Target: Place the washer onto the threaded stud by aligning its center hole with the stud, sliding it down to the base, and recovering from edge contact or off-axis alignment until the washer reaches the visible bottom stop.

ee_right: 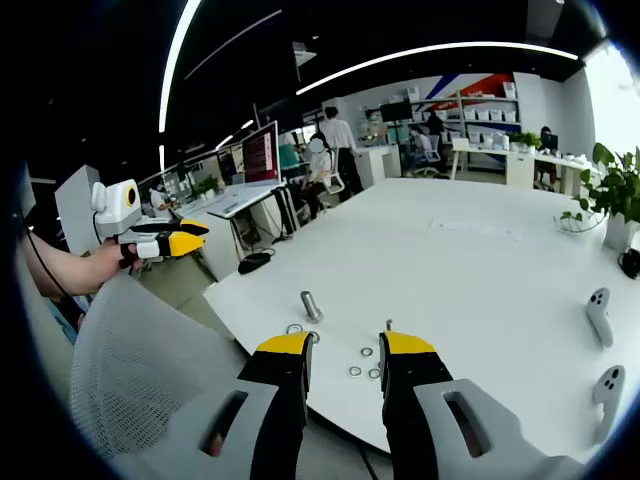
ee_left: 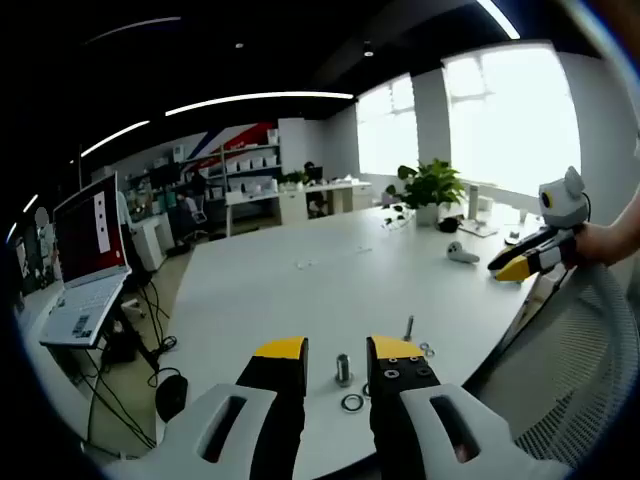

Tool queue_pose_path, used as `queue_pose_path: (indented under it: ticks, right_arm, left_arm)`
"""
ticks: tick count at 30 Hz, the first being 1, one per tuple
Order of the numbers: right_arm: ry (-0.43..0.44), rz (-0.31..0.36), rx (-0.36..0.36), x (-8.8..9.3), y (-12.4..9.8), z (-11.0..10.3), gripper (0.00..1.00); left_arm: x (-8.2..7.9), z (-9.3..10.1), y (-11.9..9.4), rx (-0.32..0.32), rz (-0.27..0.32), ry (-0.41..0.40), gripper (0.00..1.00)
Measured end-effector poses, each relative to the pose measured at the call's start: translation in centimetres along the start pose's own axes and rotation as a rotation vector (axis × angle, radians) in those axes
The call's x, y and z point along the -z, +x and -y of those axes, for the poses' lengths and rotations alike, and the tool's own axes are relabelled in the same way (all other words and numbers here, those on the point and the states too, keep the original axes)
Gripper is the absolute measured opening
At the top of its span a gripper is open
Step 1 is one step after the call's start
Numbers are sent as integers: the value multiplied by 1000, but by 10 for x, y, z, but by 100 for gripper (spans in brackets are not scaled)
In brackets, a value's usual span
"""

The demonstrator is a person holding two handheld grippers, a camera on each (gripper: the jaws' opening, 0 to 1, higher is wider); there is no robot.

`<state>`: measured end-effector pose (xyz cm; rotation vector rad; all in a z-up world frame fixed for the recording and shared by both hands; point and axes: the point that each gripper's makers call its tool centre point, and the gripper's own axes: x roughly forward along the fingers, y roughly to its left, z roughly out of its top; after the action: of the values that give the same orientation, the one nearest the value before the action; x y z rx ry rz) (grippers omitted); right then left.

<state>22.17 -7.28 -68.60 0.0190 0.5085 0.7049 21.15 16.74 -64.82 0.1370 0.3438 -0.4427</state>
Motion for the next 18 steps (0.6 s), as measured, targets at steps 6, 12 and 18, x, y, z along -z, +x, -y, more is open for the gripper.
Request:
queue_pose_path:
  ticks: [6,12,18]
  right_arm:
    - [-1,-1,-7,0,0,-1,29]
    - [4,-1,-6,0,0,-1,29]
    - [9,2,-5,0,0,0,29]
  left_arm:
    - [0,2,0,6,-4,2,21]
    - [0,2,0,4,-7,6,21]
    - [0,3,1,4,-9,21,21]
